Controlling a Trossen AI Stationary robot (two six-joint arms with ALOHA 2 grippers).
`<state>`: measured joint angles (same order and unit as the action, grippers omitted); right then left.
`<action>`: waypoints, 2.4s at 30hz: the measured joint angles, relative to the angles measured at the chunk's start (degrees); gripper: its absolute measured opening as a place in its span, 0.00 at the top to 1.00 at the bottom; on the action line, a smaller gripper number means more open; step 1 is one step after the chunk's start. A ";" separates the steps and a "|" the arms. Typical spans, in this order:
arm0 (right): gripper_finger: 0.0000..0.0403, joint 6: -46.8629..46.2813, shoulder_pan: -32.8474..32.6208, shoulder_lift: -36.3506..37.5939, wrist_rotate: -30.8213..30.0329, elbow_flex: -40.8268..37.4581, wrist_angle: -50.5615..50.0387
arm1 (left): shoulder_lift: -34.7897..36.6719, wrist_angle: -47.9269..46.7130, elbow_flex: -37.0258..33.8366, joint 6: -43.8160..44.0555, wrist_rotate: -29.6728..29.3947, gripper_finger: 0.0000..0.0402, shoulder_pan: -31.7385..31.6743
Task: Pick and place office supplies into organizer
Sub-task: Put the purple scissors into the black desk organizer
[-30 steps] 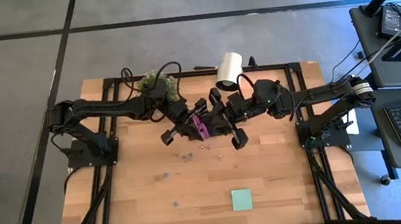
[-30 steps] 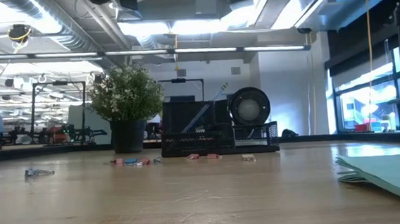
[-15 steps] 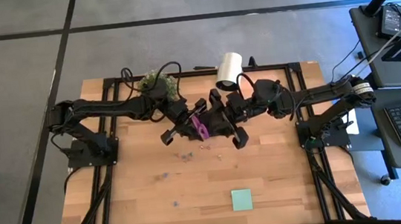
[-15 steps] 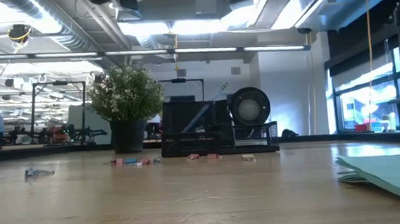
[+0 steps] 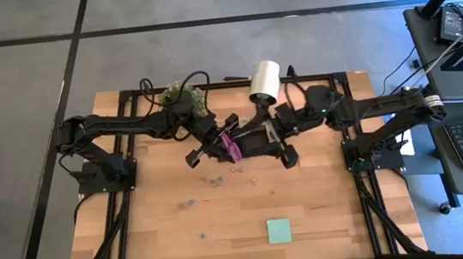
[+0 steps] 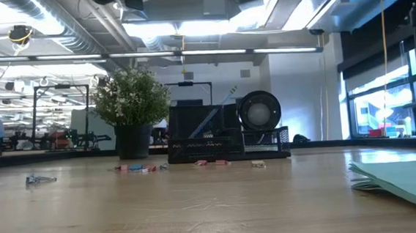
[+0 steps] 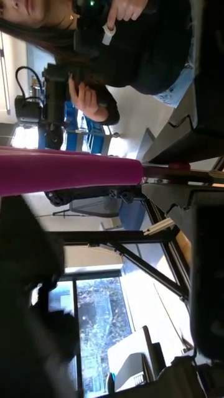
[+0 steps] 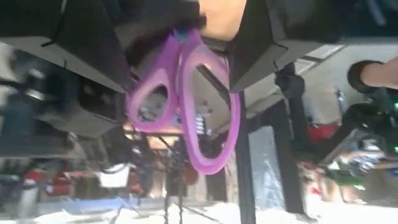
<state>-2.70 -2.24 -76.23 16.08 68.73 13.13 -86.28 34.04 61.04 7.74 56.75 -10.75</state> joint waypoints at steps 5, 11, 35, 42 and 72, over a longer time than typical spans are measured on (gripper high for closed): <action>0.31 -0.02 -0.01 5.25 -8.84 0.00 -13.61 | 0.00 -0.40 0.00 0.03 -0.17 0.91 -0.84; 0.31 -3.20 -0.02 7.32 -19.19 0.00 -28.00 | 0.04 -8.45 0.00 -3.04 -7.24 0.91 -3.88; 0.31 -13.49 0.63 5.59 -28.15 0.09 -52.55 | 0.07 -29.97 -1.61 -13.26 -42.21 0.91 -8.06; 0.31 -13.52 0.66 5.68 -28.44 0.09 -53.79 | -0.02 -17.35 -9.54 -6.87 -41.74 0.91 -8.64; 0.31 -13.35 0.68 5.68 -28.68 0.09 -53.75 | -14.71 18.87 -22.32 5.18 -45.20 0.91 -7.92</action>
<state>-16.05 -1.56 -70.54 -12.60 68.82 -40.62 -100.99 52.92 38.72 12.93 11.55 -18.68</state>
